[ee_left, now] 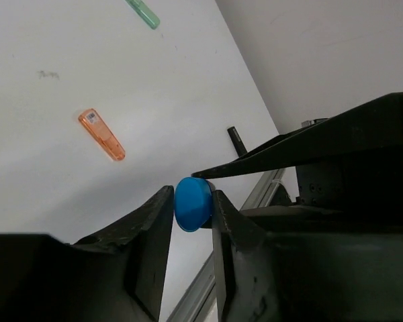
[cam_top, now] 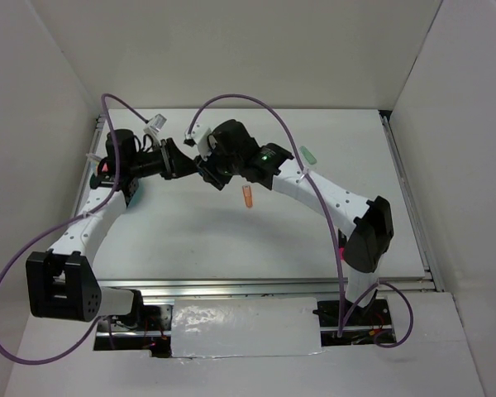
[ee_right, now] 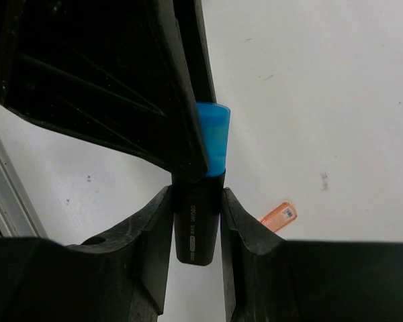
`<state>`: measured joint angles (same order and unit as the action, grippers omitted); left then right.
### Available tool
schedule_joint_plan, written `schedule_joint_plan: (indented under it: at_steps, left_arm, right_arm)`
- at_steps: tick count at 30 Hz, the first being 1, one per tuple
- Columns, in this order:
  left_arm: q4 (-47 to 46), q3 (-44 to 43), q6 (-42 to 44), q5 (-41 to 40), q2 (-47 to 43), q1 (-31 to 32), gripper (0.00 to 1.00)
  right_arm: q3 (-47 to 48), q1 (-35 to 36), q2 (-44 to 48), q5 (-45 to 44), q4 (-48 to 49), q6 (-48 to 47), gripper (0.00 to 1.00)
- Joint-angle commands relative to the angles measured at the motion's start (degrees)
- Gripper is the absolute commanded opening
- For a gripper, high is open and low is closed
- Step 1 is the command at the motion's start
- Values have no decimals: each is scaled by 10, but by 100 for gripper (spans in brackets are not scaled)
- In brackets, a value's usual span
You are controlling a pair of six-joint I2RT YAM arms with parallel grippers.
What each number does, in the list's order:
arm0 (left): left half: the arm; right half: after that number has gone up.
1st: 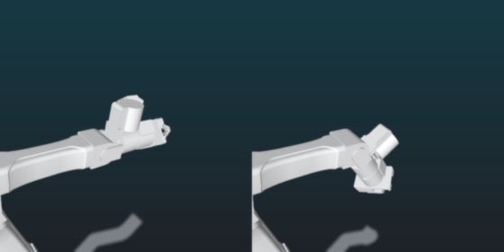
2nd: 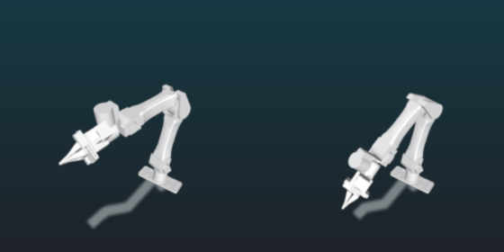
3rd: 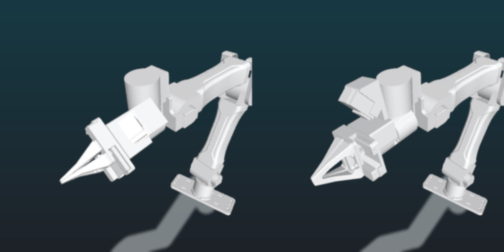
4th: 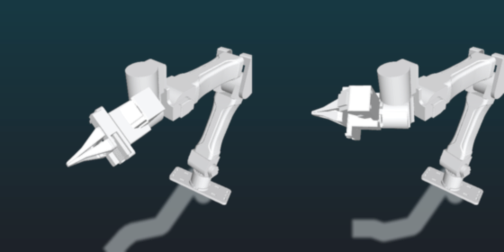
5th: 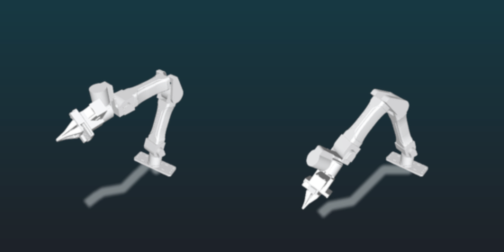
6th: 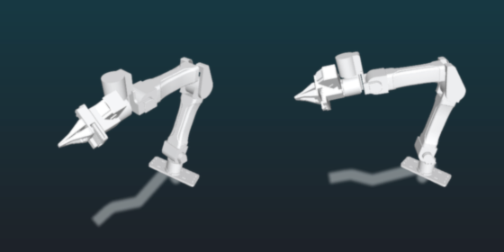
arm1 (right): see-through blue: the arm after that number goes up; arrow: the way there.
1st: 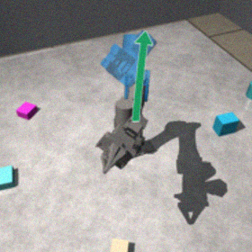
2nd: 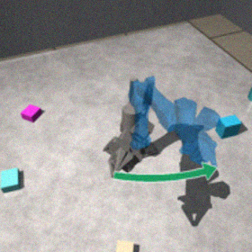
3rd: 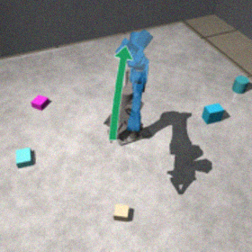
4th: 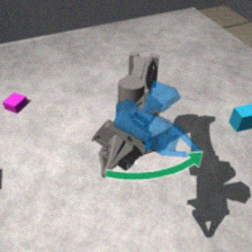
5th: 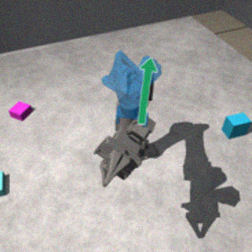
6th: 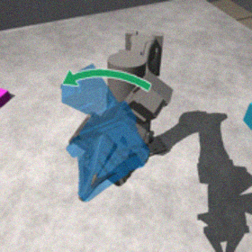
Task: Sort the stationery into containers
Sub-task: Place the pen in the storage box.
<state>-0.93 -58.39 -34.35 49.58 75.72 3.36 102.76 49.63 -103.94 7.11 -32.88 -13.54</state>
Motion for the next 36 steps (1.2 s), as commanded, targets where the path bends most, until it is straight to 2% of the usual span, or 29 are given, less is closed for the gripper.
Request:
schedule_joint_plan:
  at_steps: [1, 2, 3, 4, 6, 7, 9, 11, 12, 13, 14, 15, 19, 24, 32, 35, 36]
  left_arm:
    - [-2, -25, 14, 9, 0, 2, 39]
    - [-2, -26, 17, 10, -1, 1, 34]
    - [0, -26, 17, 10, -1, -1, 24]
    - [0, -26, 19, 17, -5, -5, 19]
    - [7, -27, 24, 24, -9, -21, 6]
    - [8, -29, 33, 20, -14, -48, 2]
    - [65, -45, 65, 6, -21, -78, 0]
    - [119, -84, 145, -59, -20, -122, 0]
    - [172, -99, 211, -90, -14, -140, 0]
    - [196, -128, 245, -161, -8, -149, 0]
    - [215, -138, 271, -194, -3, -155, 0]
    - [237, -151, 315, -218, 12, -171, 0]
    - [235, -180, 387, -308, 42, -198, 0]
    - [247, -222, 430, -345, 107, -201, 0]
    - [269, -257, 451, -391, 182, -191, 0]
    - [291, -275, 455, -390, 204, -187, 6]
    - [294, -277, 453, -389, 207, -187, 12]
  right_arm:
    - [24, 10, 15, -17, 38, -15, 0]
    - [23, 10, 15, -18, 41, -13, 0]
    - [24, 11, 16, -18, 42, -12, 0]
    - [24, 13, 15, -21, 42, -12, 10]
    - [27, 10, 14, -32, 40, -9, 20]
    - [26, 9, 14, -37, 35, -6, 37]
    - [19, -8, 20, -41, 27, 11, 52]
    - [-6, -35, 34, -37, 23, 38, 59]
    - [-18, -43, 42, -33, 19, 45, 63]
    - [-52, -53, 48, -31, 19, 50, 64]
    - [-68, -72, 64, -28, 19, 55, 66]
    - [-84, -79, 71, -25, 16, 56, 66]
    - [-157, -133, 96, -17, 8, 62, 66]
    - [-198, -213, 102, -4, -4, 71, 66]
    - [-263, -293, 119, 6, -10, 85, 66]
    - [-287, -330, 131, 8, -32, 94, 65]
    - [-295, -341, 141, 9, -39, 98, 65]
